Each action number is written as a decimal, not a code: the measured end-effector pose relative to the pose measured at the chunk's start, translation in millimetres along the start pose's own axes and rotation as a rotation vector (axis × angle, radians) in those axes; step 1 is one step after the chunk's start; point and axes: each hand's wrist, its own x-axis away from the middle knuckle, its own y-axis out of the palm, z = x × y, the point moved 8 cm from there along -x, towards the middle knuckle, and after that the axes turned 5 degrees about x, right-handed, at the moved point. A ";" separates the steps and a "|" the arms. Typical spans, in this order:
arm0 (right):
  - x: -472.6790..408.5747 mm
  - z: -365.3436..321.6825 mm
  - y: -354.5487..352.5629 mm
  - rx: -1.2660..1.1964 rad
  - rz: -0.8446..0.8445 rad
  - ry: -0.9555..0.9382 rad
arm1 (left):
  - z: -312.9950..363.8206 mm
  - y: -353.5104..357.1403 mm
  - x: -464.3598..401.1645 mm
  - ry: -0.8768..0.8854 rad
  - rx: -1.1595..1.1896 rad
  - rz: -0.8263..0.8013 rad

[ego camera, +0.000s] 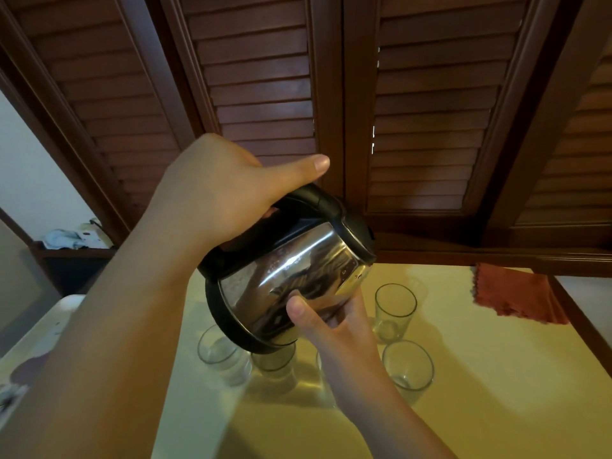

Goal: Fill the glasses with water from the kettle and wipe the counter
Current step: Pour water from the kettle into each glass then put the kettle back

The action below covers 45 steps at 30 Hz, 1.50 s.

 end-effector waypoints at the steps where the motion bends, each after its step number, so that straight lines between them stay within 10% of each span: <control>1: -0.6 2.8 -1.3 -0.007 -0.005 0.012 | 0.0 4.3 -2.8 -0.004 -0.019 -0.011; 45: -4.7 15.7 -11.0 -0.141 0.017 0.065 | 27.0 39.1 -21.0 0.031 -0.227 -0.127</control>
